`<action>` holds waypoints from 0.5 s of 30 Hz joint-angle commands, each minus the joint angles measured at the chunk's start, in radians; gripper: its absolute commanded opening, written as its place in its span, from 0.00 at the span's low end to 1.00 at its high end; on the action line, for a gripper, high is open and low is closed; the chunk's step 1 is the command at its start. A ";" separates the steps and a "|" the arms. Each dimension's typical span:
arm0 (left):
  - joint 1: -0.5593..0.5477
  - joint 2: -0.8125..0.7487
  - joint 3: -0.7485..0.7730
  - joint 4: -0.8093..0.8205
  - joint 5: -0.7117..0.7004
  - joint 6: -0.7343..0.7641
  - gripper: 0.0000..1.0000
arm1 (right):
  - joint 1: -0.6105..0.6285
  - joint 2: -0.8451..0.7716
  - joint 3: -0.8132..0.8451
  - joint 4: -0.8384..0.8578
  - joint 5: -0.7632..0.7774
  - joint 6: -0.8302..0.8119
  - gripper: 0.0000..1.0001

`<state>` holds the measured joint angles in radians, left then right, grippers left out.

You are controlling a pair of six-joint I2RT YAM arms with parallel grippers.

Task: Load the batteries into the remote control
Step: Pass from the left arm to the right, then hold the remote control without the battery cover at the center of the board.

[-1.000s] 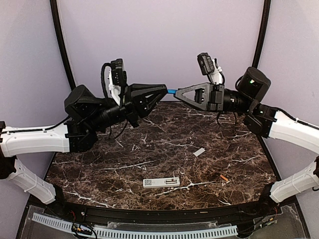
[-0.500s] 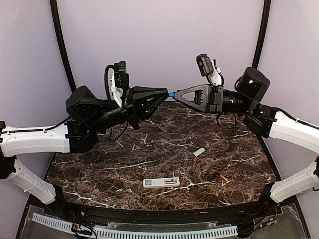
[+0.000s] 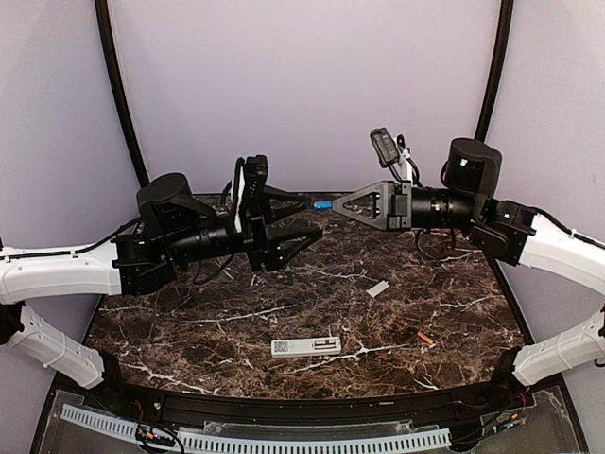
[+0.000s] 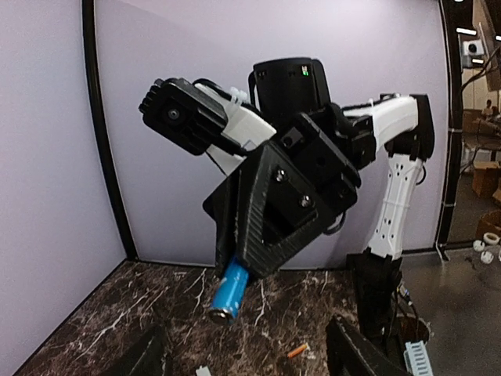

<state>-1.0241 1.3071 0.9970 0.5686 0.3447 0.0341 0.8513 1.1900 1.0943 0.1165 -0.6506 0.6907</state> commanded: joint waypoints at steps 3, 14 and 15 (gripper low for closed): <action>0.003 -0.071 -0.113 -0.438 -0.147 0.316 0.70 | 0.000 0.008 -0.168 -0.170 0.165 -0.025 0.00; 0.044 0.134 -0.200 -0.702 -0.034 0.433 0.87 | 0.022 0.239 -0.391 0.094 0.122 0.055 0.00; 0.045 0.160 -0.189 -0.715 -0.036 0.452 0.87 | 0.023 0.248 -0.403 0.103 0.119 0.060 0.00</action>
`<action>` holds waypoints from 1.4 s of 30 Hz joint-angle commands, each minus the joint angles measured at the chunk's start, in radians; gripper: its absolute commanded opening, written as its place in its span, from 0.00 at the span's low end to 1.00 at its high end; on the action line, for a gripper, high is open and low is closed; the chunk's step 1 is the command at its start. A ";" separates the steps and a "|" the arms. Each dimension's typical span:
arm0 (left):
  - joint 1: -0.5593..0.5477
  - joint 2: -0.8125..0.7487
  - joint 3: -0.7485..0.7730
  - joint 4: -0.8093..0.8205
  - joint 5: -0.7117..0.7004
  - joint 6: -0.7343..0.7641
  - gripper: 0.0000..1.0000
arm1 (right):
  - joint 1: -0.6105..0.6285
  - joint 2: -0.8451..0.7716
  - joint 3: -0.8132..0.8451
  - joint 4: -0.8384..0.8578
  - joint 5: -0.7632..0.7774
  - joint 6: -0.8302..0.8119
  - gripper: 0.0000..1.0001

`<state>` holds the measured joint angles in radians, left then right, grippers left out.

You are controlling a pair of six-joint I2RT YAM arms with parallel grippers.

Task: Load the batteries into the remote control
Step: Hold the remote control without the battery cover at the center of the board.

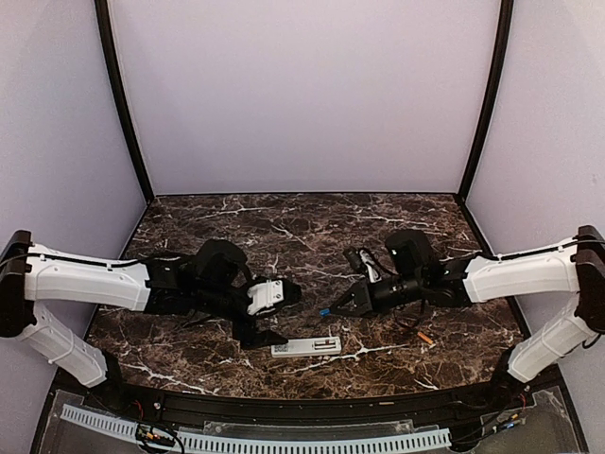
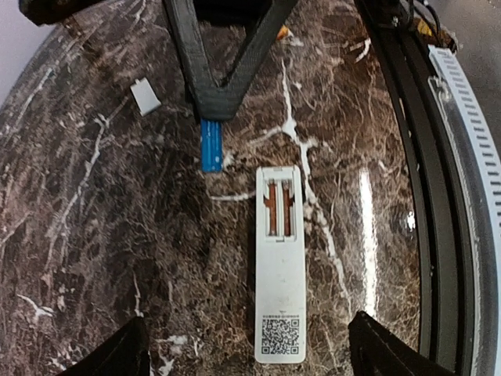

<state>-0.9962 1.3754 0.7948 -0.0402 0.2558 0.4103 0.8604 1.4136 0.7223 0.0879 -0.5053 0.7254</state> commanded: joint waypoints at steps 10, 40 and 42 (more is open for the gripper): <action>0.016 0.280 0.060 -0.073 0.085 0.077 0.85 | 0.014 0.078 -0.096 0.174 -0.049 0.028 0.00; -0.110 0.411 0.073 -0.020 -0.077 -0.184 0.17 | 0.011 0.079 -0.133 0.087 -0.089 0.036 0.00; -0.112 0.416 0.077 -0.022 -0.087 -0.209 0.14 | 0.014 0.078 -0.154 0.120 -0.082 0.086 0.00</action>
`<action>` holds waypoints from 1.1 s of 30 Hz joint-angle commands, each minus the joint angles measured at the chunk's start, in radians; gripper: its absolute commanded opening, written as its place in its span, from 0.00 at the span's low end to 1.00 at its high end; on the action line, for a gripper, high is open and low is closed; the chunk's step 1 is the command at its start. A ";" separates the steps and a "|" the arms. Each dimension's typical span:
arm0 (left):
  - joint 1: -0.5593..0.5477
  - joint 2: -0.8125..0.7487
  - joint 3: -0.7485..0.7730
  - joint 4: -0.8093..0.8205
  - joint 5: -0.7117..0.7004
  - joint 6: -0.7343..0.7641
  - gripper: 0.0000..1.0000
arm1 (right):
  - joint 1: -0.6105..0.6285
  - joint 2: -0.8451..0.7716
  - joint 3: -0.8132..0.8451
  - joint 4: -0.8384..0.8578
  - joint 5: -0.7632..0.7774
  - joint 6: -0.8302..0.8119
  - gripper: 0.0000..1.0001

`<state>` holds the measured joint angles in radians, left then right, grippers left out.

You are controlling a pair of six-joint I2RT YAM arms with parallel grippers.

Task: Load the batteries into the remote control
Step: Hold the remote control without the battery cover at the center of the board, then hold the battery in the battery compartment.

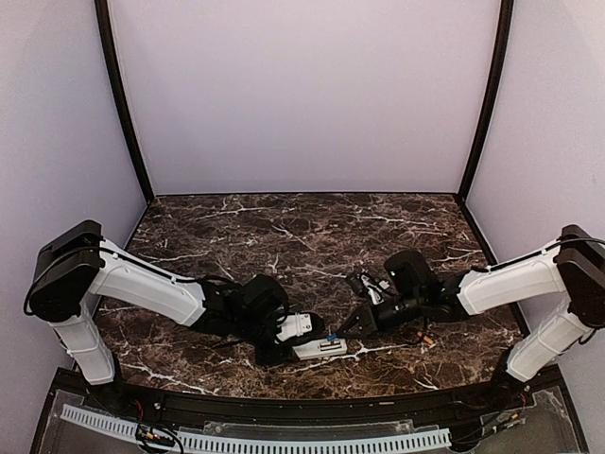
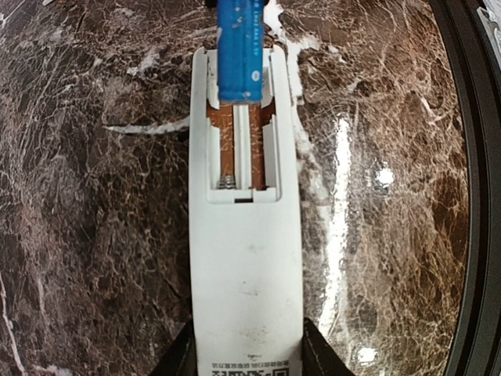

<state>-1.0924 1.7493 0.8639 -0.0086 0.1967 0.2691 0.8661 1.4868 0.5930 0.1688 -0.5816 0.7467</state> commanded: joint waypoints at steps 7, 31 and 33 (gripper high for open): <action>-0.027 0.063 0.006 -0.034 -0.023 -0.098 0.13 | 0.015 0.079 -0.021 0.104 0.012 0.088 0.00; -0.027 0.073 0.009 -0.046 -0.033 -0.105 0.13 | 0.018 0.022 -0.035 0.039 0.139 0.140 0.00; -0.027 0.074 0.011 -0.048 -0.034 -0.106 0.13 | 0.018 0.029 -0.044 0.067 0.143 0.155 0.00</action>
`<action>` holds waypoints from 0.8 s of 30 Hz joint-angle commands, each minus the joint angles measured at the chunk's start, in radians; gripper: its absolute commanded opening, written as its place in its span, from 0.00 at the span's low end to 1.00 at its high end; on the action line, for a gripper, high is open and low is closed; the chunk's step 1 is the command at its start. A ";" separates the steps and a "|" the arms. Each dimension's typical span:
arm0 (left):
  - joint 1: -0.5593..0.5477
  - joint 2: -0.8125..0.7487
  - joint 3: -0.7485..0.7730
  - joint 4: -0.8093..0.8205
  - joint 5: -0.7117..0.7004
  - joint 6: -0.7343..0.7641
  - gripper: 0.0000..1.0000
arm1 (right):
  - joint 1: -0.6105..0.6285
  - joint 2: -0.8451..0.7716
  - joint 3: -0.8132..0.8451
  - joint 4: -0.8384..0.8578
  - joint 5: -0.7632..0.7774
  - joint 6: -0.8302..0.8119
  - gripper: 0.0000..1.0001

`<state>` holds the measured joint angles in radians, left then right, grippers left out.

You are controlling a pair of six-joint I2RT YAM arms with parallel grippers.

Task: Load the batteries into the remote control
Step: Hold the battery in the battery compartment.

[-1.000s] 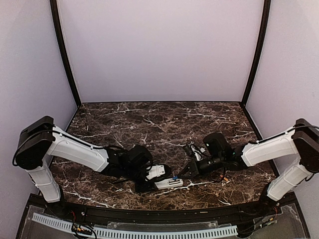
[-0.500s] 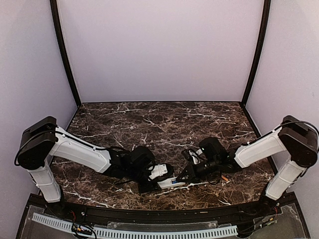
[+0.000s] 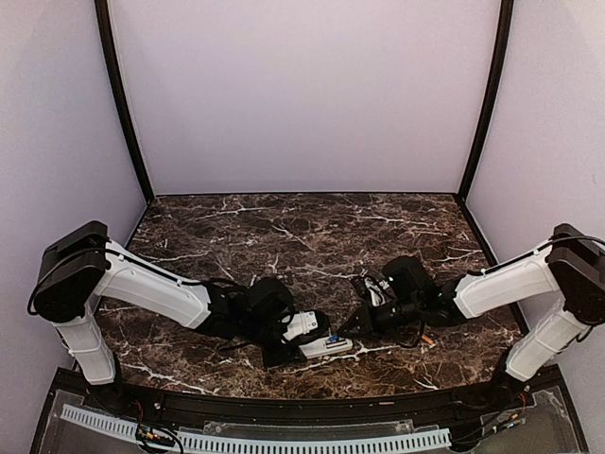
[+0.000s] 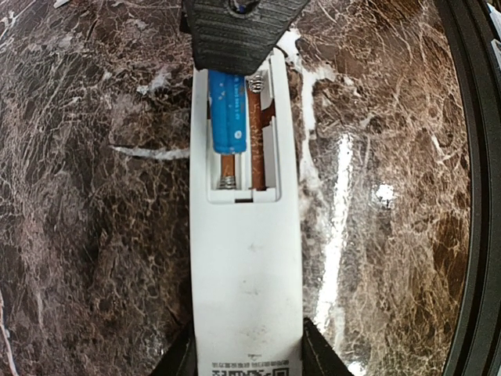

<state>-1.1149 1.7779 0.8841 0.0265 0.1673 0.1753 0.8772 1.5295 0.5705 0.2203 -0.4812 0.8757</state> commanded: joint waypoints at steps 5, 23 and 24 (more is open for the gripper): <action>-0.005 0.054 0.000 -0.091 -0.008 -0.023 0.13 | 0.019 0.050 -0.025 0.081 0.041 0.068 0.00; -0.005 0.067 0.008 -0.089 -0.008 -0.044 0.13 | 0.041 0.062 -0.082 0.118 0.126 0.143 0.00; -0.005 0.068 0.008 -0.086 -0.006 -0.047 0.13 | 0.041 0.071 -0.078 0.124 0.120 0.141 0.00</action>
<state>-1.1156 1.7931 0.9028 0.0265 0.1646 0.1585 0.9073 1.5505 0.5144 0.3233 -0.3740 0.9985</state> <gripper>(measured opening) 0.363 0.067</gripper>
